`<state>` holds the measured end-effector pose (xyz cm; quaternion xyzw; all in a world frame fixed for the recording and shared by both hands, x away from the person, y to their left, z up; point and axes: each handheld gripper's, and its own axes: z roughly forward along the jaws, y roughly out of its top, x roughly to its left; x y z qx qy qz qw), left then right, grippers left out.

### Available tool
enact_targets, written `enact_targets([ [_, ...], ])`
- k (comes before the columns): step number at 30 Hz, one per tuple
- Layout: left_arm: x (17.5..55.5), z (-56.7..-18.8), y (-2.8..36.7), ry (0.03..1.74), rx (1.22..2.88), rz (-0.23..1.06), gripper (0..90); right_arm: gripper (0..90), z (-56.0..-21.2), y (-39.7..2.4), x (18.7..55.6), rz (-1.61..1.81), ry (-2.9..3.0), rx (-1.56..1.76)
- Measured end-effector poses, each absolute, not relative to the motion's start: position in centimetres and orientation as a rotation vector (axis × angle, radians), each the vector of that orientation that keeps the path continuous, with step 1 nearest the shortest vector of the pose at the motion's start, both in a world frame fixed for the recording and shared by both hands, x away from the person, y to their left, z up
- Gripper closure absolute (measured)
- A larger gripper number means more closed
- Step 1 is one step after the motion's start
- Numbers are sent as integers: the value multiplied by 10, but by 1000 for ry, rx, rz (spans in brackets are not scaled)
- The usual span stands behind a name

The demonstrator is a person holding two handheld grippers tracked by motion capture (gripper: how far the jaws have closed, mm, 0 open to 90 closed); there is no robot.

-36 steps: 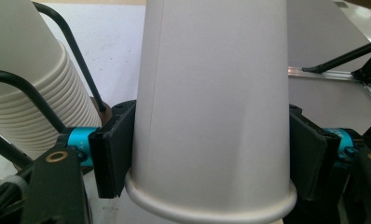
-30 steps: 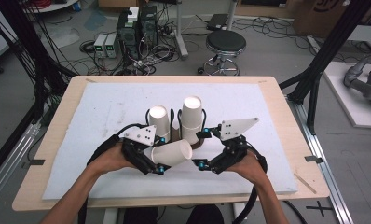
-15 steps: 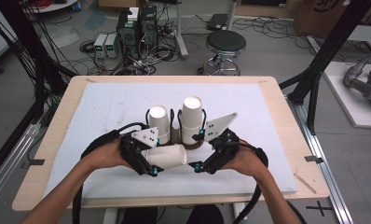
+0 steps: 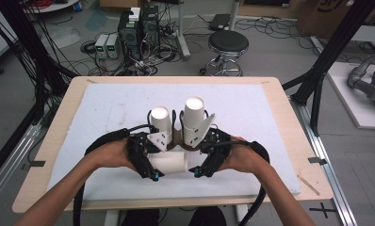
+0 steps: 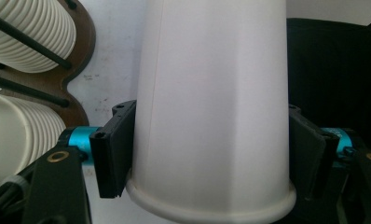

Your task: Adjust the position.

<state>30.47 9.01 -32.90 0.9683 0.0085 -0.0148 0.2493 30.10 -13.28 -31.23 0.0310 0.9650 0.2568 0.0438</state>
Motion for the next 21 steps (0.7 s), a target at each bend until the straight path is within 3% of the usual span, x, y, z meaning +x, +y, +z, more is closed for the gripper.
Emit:
enact_targets([
  [21, 309, -325, 78, 45, 2716, -39, 278, 139, -312, -117, 299, 688, 2985, 20],
])
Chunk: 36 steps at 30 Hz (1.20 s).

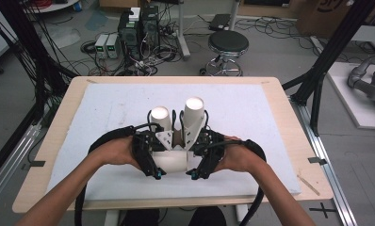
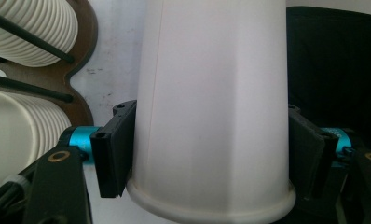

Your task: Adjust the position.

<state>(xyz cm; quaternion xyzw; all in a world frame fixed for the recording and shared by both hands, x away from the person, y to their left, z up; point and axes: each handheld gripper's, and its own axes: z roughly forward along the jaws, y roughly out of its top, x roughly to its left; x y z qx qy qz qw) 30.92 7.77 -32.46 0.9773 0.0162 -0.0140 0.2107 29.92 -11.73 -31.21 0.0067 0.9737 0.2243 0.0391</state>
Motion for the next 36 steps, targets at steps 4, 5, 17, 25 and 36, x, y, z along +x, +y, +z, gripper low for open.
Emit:
enact_targets([
  [4, 312, -323, 77, 45, 2726, -26, 280, 139, -312, -115, 299, 695, 2991, 17],
  [5, 312, -322, 76, 40, 2728, -22, 280, 139, -312, -115, 299, 697, 2991, 15],
  [17, 313, -321, 70, 34, 2726, -37, 280, 139, -314, -109, 298, 719, 2989, -4],
  [25, 314, -320, 72, 51, 2725, -54, 280, 140, -319, -104, 300, 709, 2998, -16],
  [36, 314, -319, 70, 41, 2779, -61, 280, 160, -325, -98, 304, 643, 3026, -22],
])
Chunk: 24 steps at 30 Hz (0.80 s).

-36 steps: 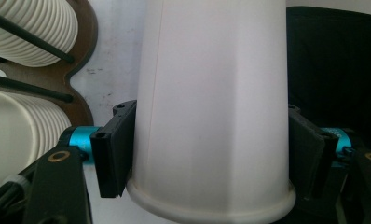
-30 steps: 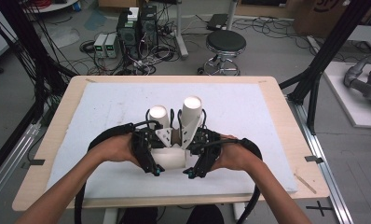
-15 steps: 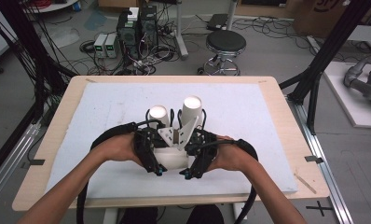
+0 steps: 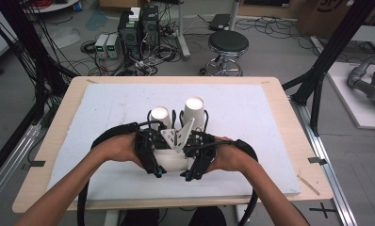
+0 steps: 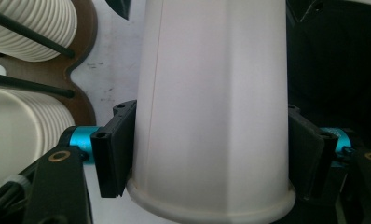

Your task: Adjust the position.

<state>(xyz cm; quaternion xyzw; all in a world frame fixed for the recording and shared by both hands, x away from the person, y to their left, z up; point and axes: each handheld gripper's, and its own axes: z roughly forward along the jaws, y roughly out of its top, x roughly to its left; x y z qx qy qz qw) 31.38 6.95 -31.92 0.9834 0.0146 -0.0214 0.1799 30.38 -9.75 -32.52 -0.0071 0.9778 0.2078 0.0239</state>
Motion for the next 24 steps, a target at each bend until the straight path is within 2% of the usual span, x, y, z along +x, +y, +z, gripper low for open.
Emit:
enact_targets([
  [3, 314, -316, 68, 31, 2779, -53, 280, 172, -327, -96, 304, 639, 3030, -20],
  [5, 313, -315, 67, 26, 2779, -59, 280, 290, -327, -96, 305, 643, 3051, -26],
  [7, 312, -317, 67, 31, 2776, -69, 280, 350, -326, -96, 305, 647, 3046, -31],
  [20, 314, -319, 68, 21, 2775, -76, 279, 364, -328, -96, 306, 642, 3046, -20],
  [24, 314, -321, 70, 36, 2737, -83, 244, 363, -327, -97, 306, 637, 3048, -18],
])
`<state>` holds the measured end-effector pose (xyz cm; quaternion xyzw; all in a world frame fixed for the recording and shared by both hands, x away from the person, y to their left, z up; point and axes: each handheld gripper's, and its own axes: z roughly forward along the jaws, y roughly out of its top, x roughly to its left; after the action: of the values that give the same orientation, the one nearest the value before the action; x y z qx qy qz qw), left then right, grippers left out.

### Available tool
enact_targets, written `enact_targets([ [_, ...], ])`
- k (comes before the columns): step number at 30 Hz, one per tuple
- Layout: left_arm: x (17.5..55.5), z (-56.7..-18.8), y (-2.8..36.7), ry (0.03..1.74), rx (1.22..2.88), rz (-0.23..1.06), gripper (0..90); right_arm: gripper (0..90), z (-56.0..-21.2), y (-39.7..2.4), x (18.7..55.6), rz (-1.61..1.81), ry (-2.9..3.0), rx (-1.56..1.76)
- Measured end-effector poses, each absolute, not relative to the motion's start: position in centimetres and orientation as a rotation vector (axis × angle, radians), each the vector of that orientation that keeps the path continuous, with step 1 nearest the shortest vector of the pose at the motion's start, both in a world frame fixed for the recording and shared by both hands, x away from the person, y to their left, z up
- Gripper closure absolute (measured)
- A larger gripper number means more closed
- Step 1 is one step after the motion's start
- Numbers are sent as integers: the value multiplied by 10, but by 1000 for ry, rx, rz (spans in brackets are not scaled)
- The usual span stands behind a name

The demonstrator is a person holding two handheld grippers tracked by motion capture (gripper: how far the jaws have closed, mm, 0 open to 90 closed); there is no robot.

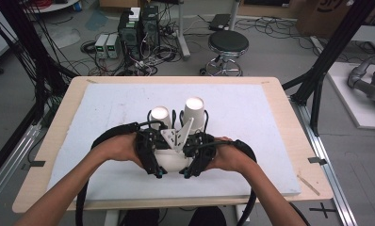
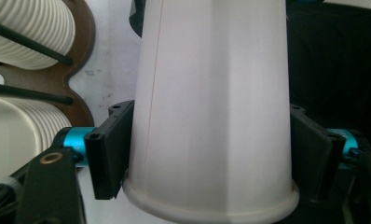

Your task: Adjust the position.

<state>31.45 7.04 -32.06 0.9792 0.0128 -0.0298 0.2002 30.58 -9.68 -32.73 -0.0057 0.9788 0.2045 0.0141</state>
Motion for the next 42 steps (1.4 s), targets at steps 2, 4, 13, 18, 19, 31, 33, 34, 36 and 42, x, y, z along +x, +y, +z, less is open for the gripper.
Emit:
enact_targets([
  [2, 317, -321, 73, 55, 2699, -130, 120, 362, -327, -98, 306, 651, 3042, -16],
  [4, 320, -322, 76, 78, 2653, -181, 102, 363, -327, -98, 305, 647, 3044, -9],
  [13, 325, -321, 87, 140, 2534, -235, 67, 362, -331, -101, 305, 672, 3042, -5],
  [18, 324, -319, 93, 129, 2481, -226, 67, 362, -335, -107, 304, 719, 3035, 7],
  [19, 324, -319, 95, 123, 2473, -224, 67, 362, -335, -108, 304, 734, 3026, 13],
  [31, 326, -308, 124, 184, 2251, -210, 67, 362, -332, -140, 300, 990, 2925, 88],
  [33, 325, -309, 129, 184, 2223, -189, 67, 362, -333, -146, 298, 1048, 2896, 110],
  [34, 325, -310, 131, 183, 2213, -178, 67, 362, -334, -149, 298, 1068, 2889, 114],
  [36, 324, -312, 133, 187, 2195, -169, 67, 362, -335, -153, 296, 1120, 2843, 113],
  [42, 322, -312, 138, 180, 2149, -146, 67, 362, -343, -164, 293, 1262, 2763, 145],
])
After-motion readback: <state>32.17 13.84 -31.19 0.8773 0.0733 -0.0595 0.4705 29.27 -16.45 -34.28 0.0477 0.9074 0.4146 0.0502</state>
